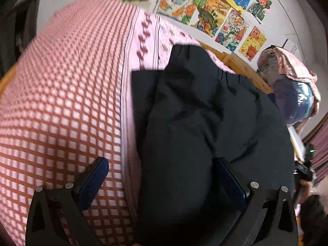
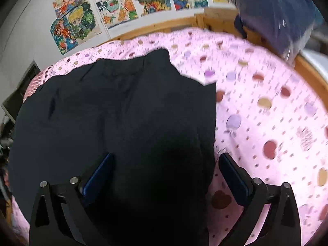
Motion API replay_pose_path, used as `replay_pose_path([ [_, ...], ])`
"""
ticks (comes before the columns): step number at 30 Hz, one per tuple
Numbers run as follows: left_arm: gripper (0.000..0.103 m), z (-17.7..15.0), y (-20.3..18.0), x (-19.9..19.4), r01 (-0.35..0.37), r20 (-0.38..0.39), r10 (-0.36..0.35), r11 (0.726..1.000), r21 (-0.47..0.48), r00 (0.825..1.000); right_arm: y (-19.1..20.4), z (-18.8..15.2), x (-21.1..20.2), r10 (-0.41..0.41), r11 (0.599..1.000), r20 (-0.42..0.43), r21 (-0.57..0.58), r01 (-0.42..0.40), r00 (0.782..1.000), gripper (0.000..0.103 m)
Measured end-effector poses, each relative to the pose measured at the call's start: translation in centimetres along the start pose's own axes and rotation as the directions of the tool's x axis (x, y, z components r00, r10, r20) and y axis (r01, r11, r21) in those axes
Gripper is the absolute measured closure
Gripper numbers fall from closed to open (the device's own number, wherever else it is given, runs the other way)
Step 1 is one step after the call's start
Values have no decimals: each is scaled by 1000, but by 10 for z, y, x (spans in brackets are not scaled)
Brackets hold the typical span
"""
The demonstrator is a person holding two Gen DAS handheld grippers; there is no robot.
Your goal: Fold large clothes
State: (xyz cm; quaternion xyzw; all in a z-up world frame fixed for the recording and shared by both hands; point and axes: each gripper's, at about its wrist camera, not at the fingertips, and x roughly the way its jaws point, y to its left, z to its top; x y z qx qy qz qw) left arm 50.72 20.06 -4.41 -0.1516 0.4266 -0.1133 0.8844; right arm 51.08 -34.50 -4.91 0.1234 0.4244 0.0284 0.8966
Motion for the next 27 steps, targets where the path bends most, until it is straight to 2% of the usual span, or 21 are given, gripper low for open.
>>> replay_pose_path([
  [4,0,-1,5,6,45,-21,-45,999,-19,999,-25,-9,23,165,975,-56,160,-155,985,1],
  [5,0,0,4,6,44,-26,-44,999,-10,999,-27,-11,25,177,971,-54,172,-166,983,1],
  [10,0,9,7,6,73,-62,-71,997,31,996,-23,-14,34,180,973,-57,160,-169,982,1],
  [14,0,11,16,17,135,-123,-133,991,8,983,-23,-12,42,203,968,-78,167,-188,976,1],
  [17,0,10,16,23,144,-148,-142,990,5,979,-22,-11,48,217,965,-83,171,-201,973,1],
  [27,0,7,6,37,184,-177,-179,983,15,968,-23,-14,57,225,962,-72,174,-209,972,1],
])
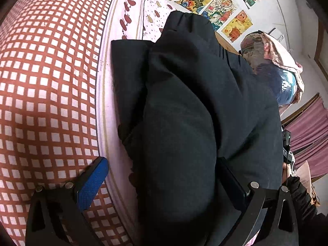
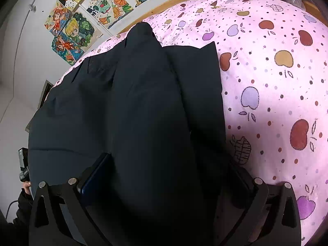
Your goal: Fold large clothes
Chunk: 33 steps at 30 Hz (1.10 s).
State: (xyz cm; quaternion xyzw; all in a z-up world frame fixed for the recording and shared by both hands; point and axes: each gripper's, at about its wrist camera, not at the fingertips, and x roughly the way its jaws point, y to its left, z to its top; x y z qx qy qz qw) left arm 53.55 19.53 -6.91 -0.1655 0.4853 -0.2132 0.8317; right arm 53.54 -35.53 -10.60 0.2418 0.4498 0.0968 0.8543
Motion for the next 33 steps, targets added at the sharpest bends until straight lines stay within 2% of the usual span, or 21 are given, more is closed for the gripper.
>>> replay_pose_path([
  [17,0,6,-12,15,23,-42,-22,1000,22,999,-12,-11,-6,8,1000,23,-9,-8,1000,1],
  [20,0,8,-11,19,48,-50,-47,999,14,998,-12,-11,-6,5,1000,22,-10,-5,1000,1],
  [23,0,10,-3,24,101,-66,-102,995,-21,993,-10,-10,-6,2,1000,21,-8,-1,1000,1],
  [25,0,10,-1,26,117,-70,-120,992,-38,990,-6,-9,-7,-15,1000,10,-14,16,1000,1],
  [31,0,12,-8,28,111,-91,-114,993,-31,989,17,-4,-11,-111,991,11,-72,112,994,1],
  [33,0,14,-8,29,124,-102,-126,992,-35,987,22,-3,-13,-118,989,16,-88,119,993,6],
])
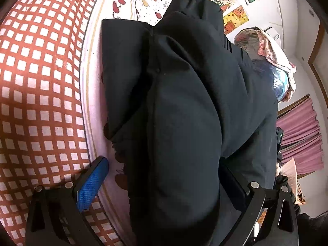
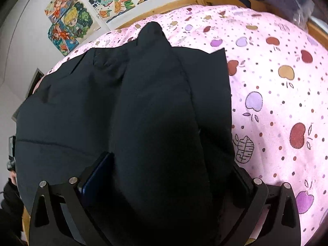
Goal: Fold large clothes
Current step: 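Grasp the folded jacket with the left gripper while the right gripper holds it down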
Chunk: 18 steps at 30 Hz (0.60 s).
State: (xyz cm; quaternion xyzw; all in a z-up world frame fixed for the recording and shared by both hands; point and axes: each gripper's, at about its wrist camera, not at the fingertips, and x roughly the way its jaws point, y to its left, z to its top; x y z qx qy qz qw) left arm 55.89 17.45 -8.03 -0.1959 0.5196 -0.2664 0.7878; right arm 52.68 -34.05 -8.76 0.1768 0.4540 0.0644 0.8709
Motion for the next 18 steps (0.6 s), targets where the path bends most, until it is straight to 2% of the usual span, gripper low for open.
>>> replay_pose_path([
  [1,0,1,-2,1,5,-3,-5,1000,1,1000,1,1,-1,6,1000,5,-5,-6,1000,9],
  [3,11,1,-7,2,35,1,-35,999,6,999,1,2,-4,34,999,11,-12,-34,999,22],
  [4,22,1,-9,2,57,4,-57,998,3,998,1,2,-6,48,999,13,-12,-48,999,24],
  [5,27,0,-11,1,82,9,-82,997,-8,997,1,3,-7,55,998,12,-13,-55,998,29],
  [9,43,-2,-16,-2,97,33,-96,994,-45,995,4,6,-11,72,997,13,-24,-71,997,44],
  [14,63,-8,-39,-14,52,86,-49,998,-25,995,15,3,-15,52,997,29,-55,-50,998,58],
  [18,71,-8,-60,-22,-19,122,17,1000,12,992,23,4,-25,24,996,54,-83,-19,998,71],
])
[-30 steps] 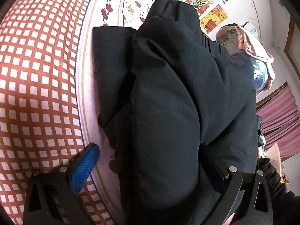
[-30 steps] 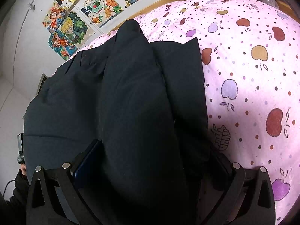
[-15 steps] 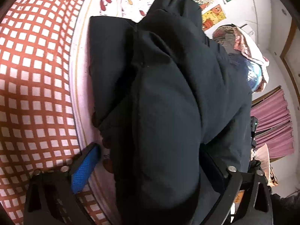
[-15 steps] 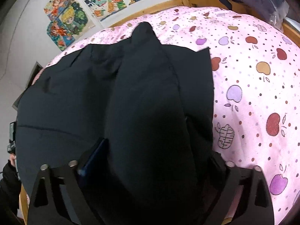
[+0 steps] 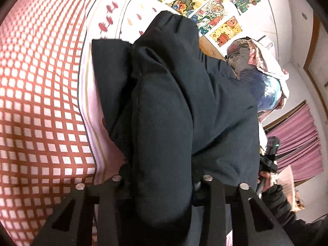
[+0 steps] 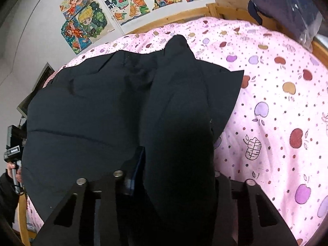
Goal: Fold large clothes
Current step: 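Grasp the folded jacket with the left gripper while the right gripper holds it down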
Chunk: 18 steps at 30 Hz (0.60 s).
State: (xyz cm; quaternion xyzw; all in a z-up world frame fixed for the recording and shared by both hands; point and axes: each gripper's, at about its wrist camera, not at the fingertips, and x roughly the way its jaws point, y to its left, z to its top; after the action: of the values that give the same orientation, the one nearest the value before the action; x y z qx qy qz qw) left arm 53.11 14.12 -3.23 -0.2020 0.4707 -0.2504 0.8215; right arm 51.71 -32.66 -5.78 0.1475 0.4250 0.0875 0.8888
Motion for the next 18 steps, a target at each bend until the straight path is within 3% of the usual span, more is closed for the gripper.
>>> replay_pose_path([
  [3,75,0,-15,-7,-37,31,37,999,30,999,7,4,-10,-13,1000,14,-19,14,1000,78],
  [8,80,0,-26,-24,-26,73,24,999,26,997,11,12,-26,7,1000,37,3,-7,999,84],
  [18,81,-1,-42,-74,-37,127,28,997,62,992,35,32,-63,67,998,118,-6,-67,991,87],
])
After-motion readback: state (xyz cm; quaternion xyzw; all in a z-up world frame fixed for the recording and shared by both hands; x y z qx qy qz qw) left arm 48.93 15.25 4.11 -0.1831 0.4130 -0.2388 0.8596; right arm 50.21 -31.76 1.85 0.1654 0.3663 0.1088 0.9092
